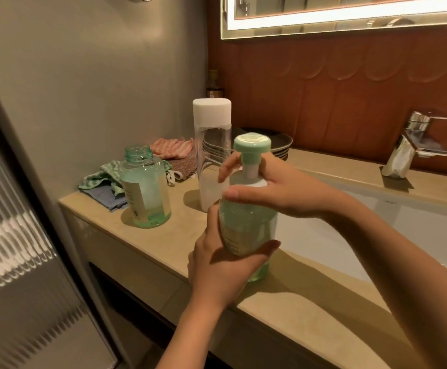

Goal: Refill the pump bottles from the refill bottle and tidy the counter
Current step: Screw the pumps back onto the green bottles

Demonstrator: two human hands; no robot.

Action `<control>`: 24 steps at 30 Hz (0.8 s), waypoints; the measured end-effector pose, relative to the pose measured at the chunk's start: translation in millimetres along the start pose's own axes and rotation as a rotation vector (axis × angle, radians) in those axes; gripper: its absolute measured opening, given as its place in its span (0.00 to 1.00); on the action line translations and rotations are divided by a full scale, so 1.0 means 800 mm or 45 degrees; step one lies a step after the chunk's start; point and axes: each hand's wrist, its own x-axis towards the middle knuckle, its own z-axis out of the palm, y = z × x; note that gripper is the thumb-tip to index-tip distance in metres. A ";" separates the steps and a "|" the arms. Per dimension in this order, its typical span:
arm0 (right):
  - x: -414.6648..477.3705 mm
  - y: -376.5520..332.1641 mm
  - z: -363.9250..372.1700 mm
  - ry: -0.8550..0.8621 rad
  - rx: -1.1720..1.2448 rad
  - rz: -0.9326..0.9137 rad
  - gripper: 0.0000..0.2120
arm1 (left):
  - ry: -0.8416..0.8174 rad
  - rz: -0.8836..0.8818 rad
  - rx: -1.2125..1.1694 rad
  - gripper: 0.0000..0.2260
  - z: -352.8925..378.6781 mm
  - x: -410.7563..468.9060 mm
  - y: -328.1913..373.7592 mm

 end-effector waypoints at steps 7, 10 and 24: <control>-0.009 0.015 -0.033 -0.397 0.231 0.125 0.24 | 0.008 0.032 0.040 0.34 0.002 -0.001 -0.004; -0.006 0.014 -0.033 -0.309 0.206 0.112 0.21 | -0.006 0.018 0.012 0.36 0.002 -0.002 -0.006; 0.002 0.016 -0.016 -0.194 0.107 0.133 0.12 | -0.007 0.035 -0.034 0.38 0.003 0.001 -0.008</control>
